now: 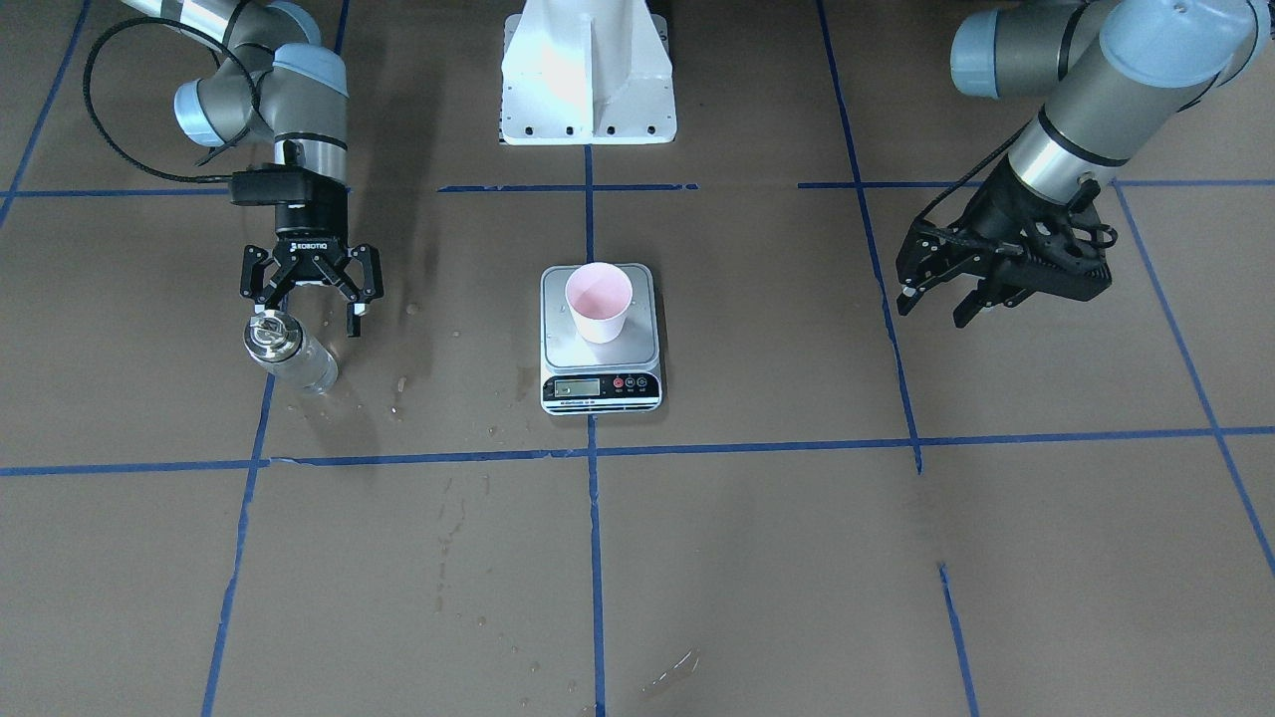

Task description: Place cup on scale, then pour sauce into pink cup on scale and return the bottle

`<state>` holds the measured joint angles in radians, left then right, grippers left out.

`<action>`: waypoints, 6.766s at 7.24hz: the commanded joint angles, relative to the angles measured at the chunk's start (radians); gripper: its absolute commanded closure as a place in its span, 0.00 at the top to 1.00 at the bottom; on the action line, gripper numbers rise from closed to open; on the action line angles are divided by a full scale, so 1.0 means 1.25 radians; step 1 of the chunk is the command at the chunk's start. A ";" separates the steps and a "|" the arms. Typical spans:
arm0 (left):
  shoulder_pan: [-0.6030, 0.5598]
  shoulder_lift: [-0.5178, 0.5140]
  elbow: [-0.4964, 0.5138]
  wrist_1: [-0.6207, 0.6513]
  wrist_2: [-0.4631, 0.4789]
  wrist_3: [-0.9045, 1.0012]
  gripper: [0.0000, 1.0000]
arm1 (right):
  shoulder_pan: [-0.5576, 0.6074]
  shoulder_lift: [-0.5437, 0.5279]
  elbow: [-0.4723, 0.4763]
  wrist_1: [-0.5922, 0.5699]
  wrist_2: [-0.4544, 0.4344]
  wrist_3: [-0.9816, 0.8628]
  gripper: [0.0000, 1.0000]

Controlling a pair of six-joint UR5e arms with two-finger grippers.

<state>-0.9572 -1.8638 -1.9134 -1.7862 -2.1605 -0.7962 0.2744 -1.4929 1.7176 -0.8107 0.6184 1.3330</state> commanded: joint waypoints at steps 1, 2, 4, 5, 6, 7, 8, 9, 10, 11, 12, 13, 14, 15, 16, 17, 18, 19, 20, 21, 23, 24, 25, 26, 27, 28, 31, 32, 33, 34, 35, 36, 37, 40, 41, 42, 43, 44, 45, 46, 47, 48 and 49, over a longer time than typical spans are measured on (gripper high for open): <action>0.000 0.000 -0.002 0.002 0.002 0.000 0.67 | 0.005 -0.008 -0.002 0.019 0.002 -0.007 0.99; 0.000 0.000 -0.003 0.002 0.002 0.000 0.68 | 0.006 -0.009 -0.003 0.035 0.004 -0.011 0.99; -0.001 0.000 -0.003 0.002 0.002 -0.001 0.68 | 0.006 -0.013 -0.025 0.045 0.004 -0.011 0.99; -0.001 0.000 -0.003 0.002 0.002 0.000 0.68 | 0.011 -0.012 -0.029 0.046 0.005 -0.015 0.99; -0.001 0.000 -0.003 0.002 0.002 0.000 0.68 | 0.020 -0.012 -0.036 0.047 0.005 -0.034 0.99; -0.001 0.000 -0.003 0.002 0.002 -0.001 0.68 | 0.033 -0.007 -0.040 0.046 0.017 -0.037 0.99; -0.001 0.000 -0.003 0.003 0.002 0.000 0.68 | 0.042 -0.006 -0.050 0.046 0.023 -0.037 0.99; -0.001 0.000 -0.003 0.002 0.002 -0.001 0.68 | 0.048 0.000 -0.055 0.046 0.028 -0.037 0.99; -0.001 0.000 -0.004 0.003 0.002 0.000 0.68 | 0.053 0.002 -0.060 0.046 0.033 -0.042 0.99; -0.002 0.000 -0.006 0.003 0.002 -0.001 0.68 | 0.054 0.020 -0.073 0.046 0.033 -0.043 0.99; -0.002 0.001 -0.011 0.003 0.002 0.000 0.68 | 0.054 0.027 -0.079 0.046 0.033 -0.043 0.99; -0.005 0.001 -0.011 0.003 0.002 -0.001 0.68 | 0.054 0.029 -0.079 0.046 0.033 -0.043 0.88; -0.005 0.001 -0.014 0.004 0.002 -0.001 0.68 | 0.054 0.025 -0.079 0.050 0.034 -0.053 0.48; -0.005 0.001 -0.016 0.004 0.001 -0.001 0.68 | 0.055 0.027 -0.077 0.061 0.033 -0.115 0.00; -0.005 0.002 -0.020 0.004 0.001 -0.002 0.68 | 0.058 0.029 -0.038 0.075 0.033 -0.216 0.00; -0.005 0.001 -0.029 0.027 0.001 -0.001 0.68 | 0.071 0.026 0.018 0.072 0.059 -0.268 0.00; -0.005 0.000 -0.041 0.045 -0.001 -0.001 0.68 | 0.076 0.019 0.025 0.064 0.072 -0.280 0.00; -0.005 0.000 -0.045 0.045 -0.001 -0.002 0.68 | 0.077 0.018 0.044 0.062 0.081 -0.297 0.00; -0.005 0.001 -0.044 0.045 -0.001 -0.002 0.68 | 0.075 0.019 0.057 0.051 0.083 -0.341 0.00; -0.006 0.001 -0.047 0.045 -0.001 -0.001 0.68 | 0.074 0.019 0.090 -0.072 0.082 -0.361 0.00; -0.005 0.001 -0.058 0.070 -0.001 -0.001 0.68 | 0.045 0.056 0.164 -0.306 0.049 -0.373 0.00; -0.005 0.001 -0.057 0.070 -0.001 -0.001 0.68 | 0.037 0.150 0.170 -0.440 0.045 -0.380 0.00; -0.005 0.001 -0.057 0.072 -0.001 0.000 0.68 | 0.027 0.220 0.168 -0.566 0.027 -0.383 0.00; -0.006 0.002 -0.057 0.072 -0.001 0.001 0.68 | 0.013 0.263 0.164 -0.654 0.026 -0.411 0.00; -0.006 0.002 -0.054 0.072 -0.001 0.003 0.68 | -0.007 0.273 0.161 -0.685 0.010 -0.500 0.00; -0.006 0.002 -0.050 0.072 0.001 0.010 0.68 | -0.012 0.295 0.155 -0.689 -0.038 -0.564 0.00; -0.007 0.020 -0.058 0.070 0.001 0.018 0.68 | -0.029 0.341 0.133 -0.857 -0.064 -0.569 0.00; -0.009 0.020 -0.058 0.070 0.001 0.018 0.68 | -0.050 0.341 0.115 -0.862 -0.114 -0.569 0.00; -0.007 0.020 -0.058 0.072 0.001 0.018 0.68 | -0.071 0.344 0.038 -0.863 -0.295 -0.575 0.00; -0.007 0.020 -0.058 0.070 0.001 0.018 0.68 | -0.069 0.344 0.020 -0.863 -0.335 -0.599 0.00; -0.007 0.020 -0.058 0.070 -0.001 0.018 0.68 | -0.069 0.344 0.020 -0.863 -0.347 -0.602 0.00; -0.007 0.018 -0.057 0.070 -0.001 0.018 0.68 | -0.070 0.341 0.009 -0.863 -0.374 -0.605 0.00; -0.007 0.020 -0.058 0.070 -0.001 0.018 0.68 | -0.069 0.338 -0.007 -0.863 -0.402 -0.633 0.00; -0.007 0.020 -0.058 0.072 -0.002 0.018 0.68 | -0.067 0.337 -0.007 -0.863 -0.455 -0.676 0.00; -0.007 0.020 -0.058 0.072 -0.002 0.017 0.68 | -0.066 0.335 -0.007 -0.863 -0.464 -0.685 0.00; -0.007 0.020 -0.060 0.072 -0.003 0.017 0.68 | -0.065 0.332 -0.013 -0.863 -0.486 -0.701 0.00; -0.007 0.020 -0.060 0.072 -0.003 0.017 0.68 | -0.062 0.327 -0.016 -0.863 -0.495 -0.706 0.00; -0.007 0.020 -0.060 0.072 -0.004 0.016 0.68 | -0.064 0.316 -0.019 -0.863 -0.514 -0.719 0.00; -0.007 0.020 -0.060 0.072 -0.004 0.016 0.68 | -0.064 0.316 -0.019 -0.863 -0.517 -0.719 0.00; -0.007 0.020 -0.060 0.072 -0.004 0.016 0.68 | -0.064 0.314 -0.019 -0.863 -0.517 -0.719 0.00; -0.007 0.020 -0.058 0.072 -0.004 0.016 0.68 | -0.064 0.316 -0.018 -0.863 -0.517 -0.719 0.00; -0.007 0.020 -0.058 0.072 -0.004 0.016 0.68 | -0.064 0.314 -0.019 -0.863 -0.517 -0.719 0.00; -0.006 0.020 -0.058 0.072 -0.004 0.016 0.68 | -0.062 0.313 -0.019 -0.863 -0.517 -0.720 0.00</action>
<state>-0.9660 -1.8393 -1.9867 -1.6966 -2.1660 -0.7762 0.1952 -1.0998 1.6940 -1.8899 -0.0274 0.4339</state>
